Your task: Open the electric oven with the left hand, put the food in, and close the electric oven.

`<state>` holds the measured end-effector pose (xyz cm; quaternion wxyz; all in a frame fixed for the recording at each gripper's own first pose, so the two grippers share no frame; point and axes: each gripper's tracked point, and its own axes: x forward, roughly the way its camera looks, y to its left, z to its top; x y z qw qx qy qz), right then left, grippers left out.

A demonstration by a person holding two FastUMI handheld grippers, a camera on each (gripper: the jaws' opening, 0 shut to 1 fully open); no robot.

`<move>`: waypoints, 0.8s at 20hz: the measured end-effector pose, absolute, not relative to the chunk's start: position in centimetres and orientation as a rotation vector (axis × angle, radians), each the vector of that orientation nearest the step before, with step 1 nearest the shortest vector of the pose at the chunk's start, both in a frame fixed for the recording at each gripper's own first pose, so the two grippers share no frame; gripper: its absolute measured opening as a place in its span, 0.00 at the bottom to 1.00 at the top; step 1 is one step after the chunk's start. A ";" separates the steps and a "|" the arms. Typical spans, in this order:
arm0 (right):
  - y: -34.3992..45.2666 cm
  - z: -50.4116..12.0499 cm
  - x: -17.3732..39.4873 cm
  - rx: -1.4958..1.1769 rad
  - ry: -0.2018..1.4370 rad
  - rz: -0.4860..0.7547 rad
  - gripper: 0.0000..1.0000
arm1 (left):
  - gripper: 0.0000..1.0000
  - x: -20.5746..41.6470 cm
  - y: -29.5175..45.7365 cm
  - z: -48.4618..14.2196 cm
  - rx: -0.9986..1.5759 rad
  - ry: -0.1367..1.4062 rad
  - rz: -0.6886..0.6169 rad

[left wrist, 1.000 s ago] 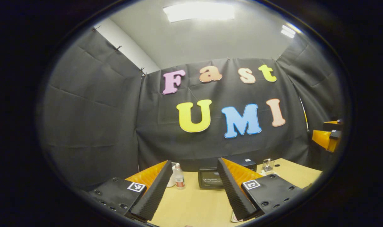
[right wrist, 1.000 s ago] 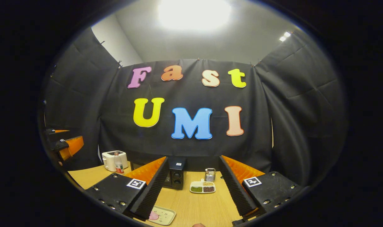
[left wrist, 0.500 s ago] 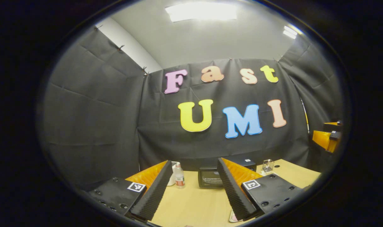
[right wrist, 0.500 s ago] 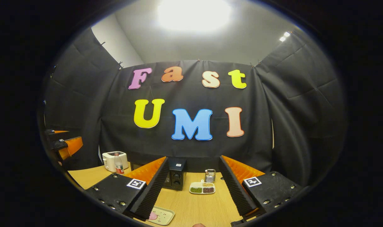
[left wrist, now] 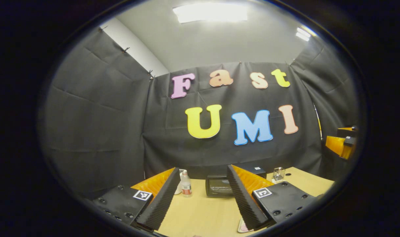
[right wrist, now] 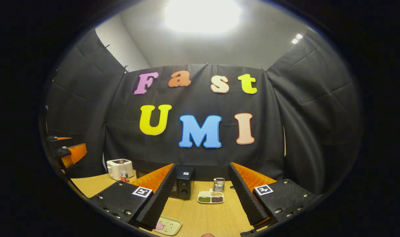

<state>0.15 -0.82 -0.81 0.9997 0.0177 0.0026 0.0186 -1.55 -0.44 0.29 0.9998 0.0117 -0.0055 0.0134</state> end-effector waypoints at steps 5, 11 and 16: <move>-1.2 -1.0 0.4 0.030 0.012 0.037 0.97 | 0.98 -1.0 -0.6 0.1 0.020 -0.011 0.026; -1.8 -1.1 0.9 0.027 0.013 0.041 0.97 | 0.90 -0.7 -1.7 0.5 0.022 -0.014 0.019; -2.5 -1.4 1.0 0.016 0.010 0.052 0.97 | 0.90 -0.2 -3.0 0.6 0.019 -0.021 0.015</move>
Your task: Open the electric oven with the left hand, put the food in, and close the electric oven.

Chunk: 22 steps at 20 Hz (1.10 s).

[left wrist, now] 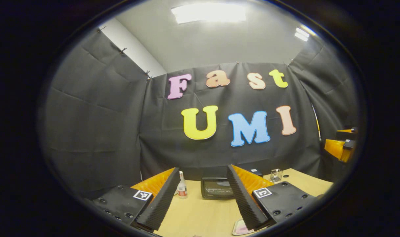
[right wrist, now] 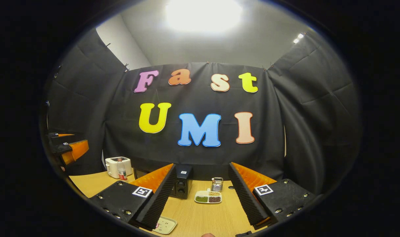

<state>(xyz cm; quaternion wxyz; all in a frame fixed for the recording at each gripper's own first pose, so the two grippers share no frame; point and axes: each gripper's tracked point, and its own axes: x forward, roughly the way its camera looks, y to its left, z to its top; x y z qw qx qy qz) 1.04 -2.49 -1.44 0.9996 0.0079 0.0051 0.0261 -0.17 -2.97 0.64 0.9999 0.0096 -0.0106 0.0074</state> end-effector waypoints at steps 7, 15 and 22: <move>-3.4 -2.5 1.9 0.031 0.010 0.085 0.97 | 1.00 3.8 -5.4 0.1 0.034 -0.018 -0.002; -3.6 -3.4 5.6 0.010 0.024 -0.001 0.97 | 1.00 15.1 -7.2 -4.4 -0.021 0.028 -0.068; -4.2 -4.8 8.2 -0.010 0.074 -0.153 0.97 | 1.00 25.6 -9.6 -12.7 -0.045 0.127 -0.165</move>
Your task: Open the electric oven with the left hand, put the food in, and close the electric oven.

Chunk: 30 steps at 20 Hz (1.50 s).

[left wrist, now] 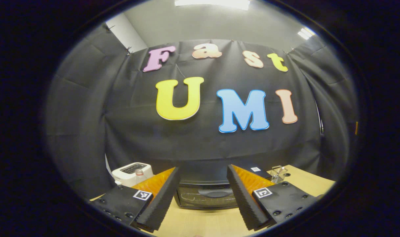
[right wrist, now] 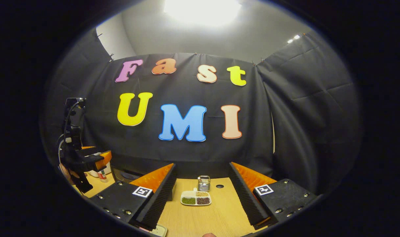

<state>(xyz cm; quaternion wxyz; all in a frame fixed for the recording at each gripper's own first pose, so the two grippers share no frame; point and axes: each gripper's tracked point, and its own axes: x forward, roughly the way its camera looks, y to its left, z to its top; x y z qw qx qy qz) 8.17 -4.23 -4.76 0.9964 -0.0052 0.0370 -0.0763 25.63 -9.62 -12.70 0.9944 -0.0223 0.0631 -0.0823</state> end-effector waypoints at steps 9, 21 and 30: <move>-5.5 -7.6 8.8 -0.051 0.193 -0.285 0.97 | 1.00 33.5 -13.6 -22.1 -0.047 0.253 -0.244; -4.8 -6.3 8.5 -0.119 0.169 -0.237 0.97 | 1.00 31.7 -14.5 -25.9 -0.005 0.286 -0.241; -4.5 -6.6 7.2 -0.084 0.174 -0.164 0.97 | 0.92 24.4 -13.4 -30.0 0.019 0.392 -0.214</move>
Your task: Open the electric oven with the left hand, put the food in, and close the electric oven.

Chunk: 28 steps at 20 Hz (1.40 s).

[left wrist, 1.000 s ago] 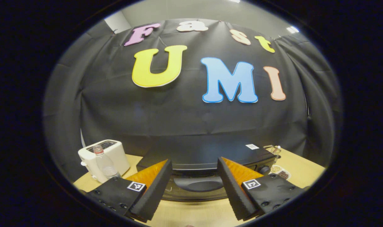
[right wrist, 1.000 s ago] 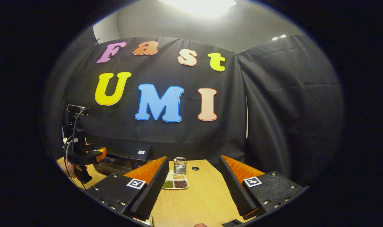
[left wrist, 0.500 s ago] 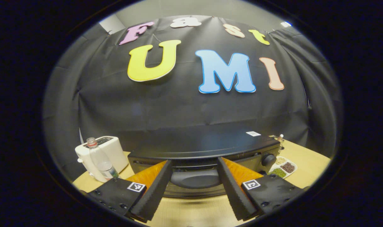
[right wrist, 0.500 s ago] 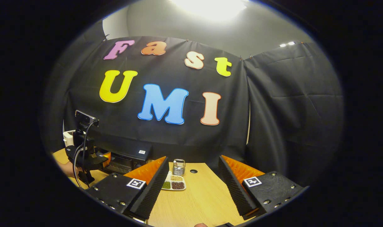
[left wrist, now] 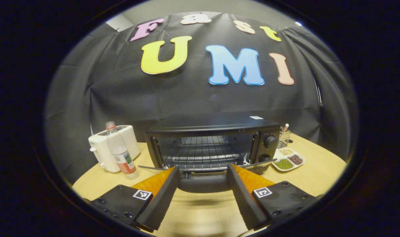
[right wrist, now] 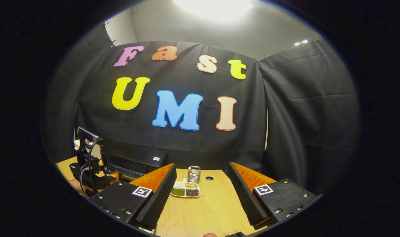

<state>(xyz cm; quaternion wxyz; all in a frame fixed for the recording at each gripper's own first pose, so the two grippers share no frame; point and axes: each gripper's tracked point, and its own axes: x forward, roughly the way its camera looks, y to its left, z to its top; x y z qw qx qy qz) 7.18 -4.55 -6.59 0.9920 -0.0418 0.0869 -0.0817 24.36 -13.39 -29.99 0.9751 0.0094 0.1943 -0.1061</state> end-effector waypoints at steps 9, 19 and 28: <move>-5.4 -7.5 4.8 -0.057 0.218 -0.135 0.97 | 0.96 19.8 -12.8 -35.3 0.028 0.485 -0.185; -3.0 -8.8 4.6 0.007 0.256 -0.015 0.97 | 0.96 16.6 -10.8 -30.0 0.004 0.420 -0.147; 3.2 -15.9 5.4 0.267 0.515 0.245 0.98 | 0.99 13.8 -6.6 -15.4 -0.025 0.192 -0.090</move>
